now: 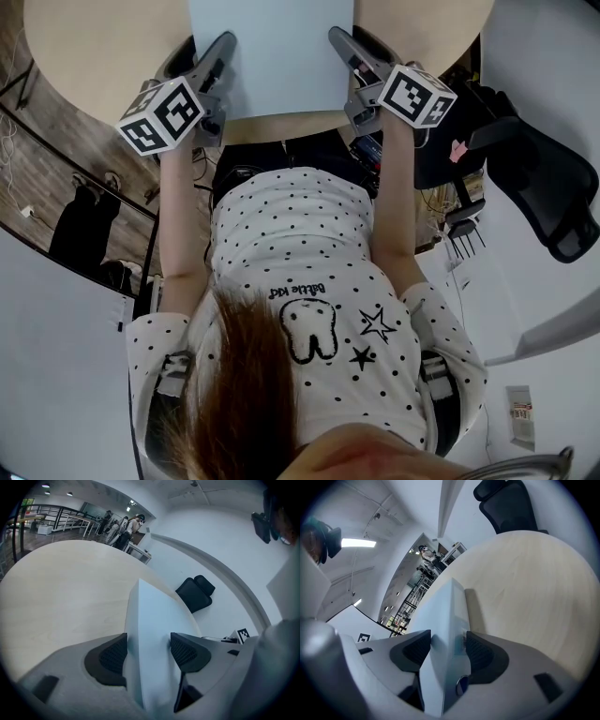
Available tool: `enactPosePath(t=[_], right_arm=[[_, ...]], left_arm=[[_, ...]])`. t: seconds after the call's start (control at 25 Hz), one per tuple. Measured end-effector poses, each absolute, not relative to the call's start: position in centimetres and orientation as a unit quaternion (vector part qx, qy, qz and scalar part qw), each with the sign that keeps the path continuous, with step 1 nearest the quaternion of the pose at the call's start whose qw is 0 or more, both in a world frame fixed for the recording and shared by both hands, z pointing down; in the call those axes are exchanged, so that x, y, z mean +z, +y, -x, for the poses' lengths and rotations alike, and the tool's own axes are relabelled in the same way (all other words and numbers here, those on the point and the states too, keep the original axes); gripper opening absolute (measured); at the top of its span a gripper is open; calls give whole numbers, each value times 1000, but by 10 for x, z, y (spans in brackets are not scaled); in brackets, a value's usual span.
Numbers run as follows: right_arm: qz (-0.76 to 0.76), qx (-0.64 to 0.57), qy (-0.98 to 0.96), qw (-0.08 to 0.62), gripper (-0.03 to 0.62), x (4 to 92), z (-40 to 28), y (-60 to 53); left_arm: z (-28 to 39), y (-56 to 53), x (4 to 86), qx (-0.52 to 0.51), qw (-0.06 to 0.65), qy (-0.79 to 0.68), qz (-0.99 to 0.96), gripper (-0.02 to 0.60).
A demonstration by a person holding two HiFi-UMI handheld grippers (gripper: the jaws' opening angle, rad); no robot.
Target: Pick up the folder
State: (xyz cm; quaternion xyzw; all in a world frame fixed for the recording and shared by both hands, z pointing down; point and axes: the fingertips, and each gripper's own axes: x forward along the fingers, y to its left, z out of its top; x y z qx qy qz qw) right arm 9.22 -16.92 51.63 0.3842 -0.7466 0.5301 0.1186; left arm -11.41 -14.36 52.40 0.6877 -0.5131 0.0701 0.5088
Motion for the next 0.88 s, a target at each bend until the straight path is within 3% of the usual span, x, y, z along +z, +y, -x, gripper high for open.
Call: enactPosePath(t=[0.88], right_arm=[[-352, 512, -767, 159, 232, 513, -86, -169]], left_arm=[[117, -143, 521, 56, 500, -522, -689, 282]])
